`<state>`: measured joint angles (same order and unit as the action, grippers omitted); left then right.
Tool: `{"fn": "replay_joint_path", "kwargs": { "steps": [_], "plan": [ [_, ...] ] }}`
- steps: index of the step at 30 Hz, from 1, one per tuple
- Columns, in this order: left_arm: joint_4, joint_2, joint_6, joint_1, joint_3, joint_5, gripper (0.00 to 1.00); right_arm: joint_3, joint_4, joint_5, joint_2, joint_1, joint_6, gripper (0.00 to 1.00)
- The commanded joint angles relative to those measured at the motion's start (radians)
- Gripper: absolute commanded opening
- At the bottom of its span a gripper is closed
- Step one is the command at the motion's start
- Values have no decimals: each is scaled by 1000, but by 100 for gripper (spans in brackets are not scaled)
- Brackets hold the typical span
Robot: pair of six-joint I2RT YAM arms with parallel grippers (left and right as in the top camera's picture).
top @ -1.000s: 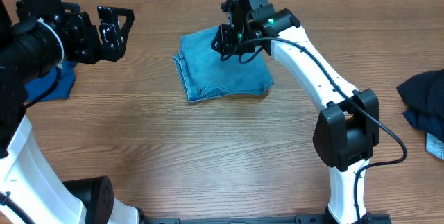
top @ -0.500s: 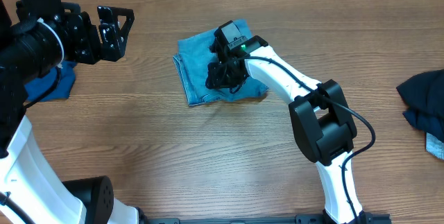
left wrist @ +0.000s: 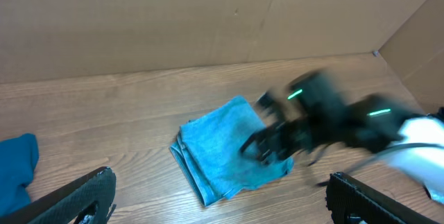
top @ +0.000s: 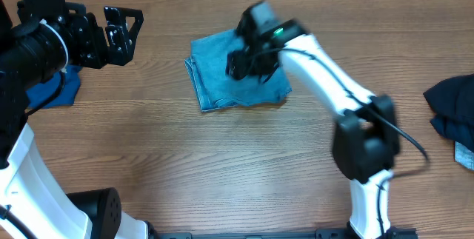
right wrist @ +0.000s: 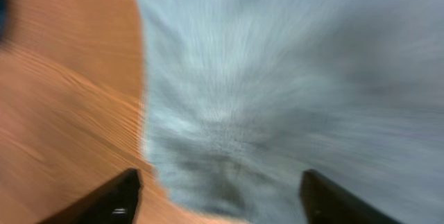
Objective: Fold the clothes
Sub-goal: 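Release and raise the right gripper to the upper right, then move the left gripper to the bundle's left edge and grasp it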
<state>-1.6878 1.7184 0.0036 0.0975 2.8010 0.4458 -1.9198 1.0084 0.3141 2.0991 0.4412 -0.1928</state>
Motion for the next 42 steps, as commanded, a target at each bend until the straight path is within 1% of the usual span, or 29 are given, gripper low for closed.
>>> {"fn": "replay_joint_path", "kwargs": {
  "steps": [1,4,9,11,13,15,17,19,20,22,23,24,26,28,29,35,39,42],
  "plan": [
    [-1,4,12,-3,-4,15,100,-85,30,-11,-221,-95,11,86],
    [-1,4,12,-3,-4,15,100,-85,55,-11,-311,-176,11,87],
    [5,4,11,-3,-4,18,100,-85,101,-11,-468,-356,11,89],
    [5,4,12,-3,-4,15,100,-85,116,-10,-525,-427,11,93],
    [4,4,-6,-3,-4,28,100,-85,135,-10,-579,-496,11,100],
    [-1,4,-39,-3,-4,31,100,-85,152,-10,-618,-544,11,100],
    [3,4,-42,-3,-4,31,100,-84,166,-10,-645,-576,11,100],
    [43,4,-41,-3,-4,20,100,-84,180,-10,-666,-600,11,100],
    [56,5,-45,-2,-4,-8,100,-84,188,-10,-673,-606,11,100],
    [68,14,-124,-2,-5,-117,100,-84,200,-10,-676,-607,11,100],
    [61,29,-206,0,-5,-200,100,-84,205,-10,-676,-607,11,100],
    [50,44,-253,4,-6,-241,100,-84,210,-11,-673,-607,11,100],
    [-2,123,-264,15,-8,-203,100,-84,218,-11,-668,-607,11,100],
    [-2,169,-235,13,-48,-94,100,-84,218,-11,-664,-607,11,100],
    [-2,194,-236,9,-74,-62,100,-84,219,-11,-663,-607,11,100],
    [3,367,-254,6,-225,-16,100,-84,222,-11,-662,-607,11,100],
    [-2,507,-208,2,-281,77,93,-84,222,-11,-662,-607,11,100],
    [9,568,-191,-3,-328,115,94,-84,222,-11,-662,-607,11,100]
  ]
}}
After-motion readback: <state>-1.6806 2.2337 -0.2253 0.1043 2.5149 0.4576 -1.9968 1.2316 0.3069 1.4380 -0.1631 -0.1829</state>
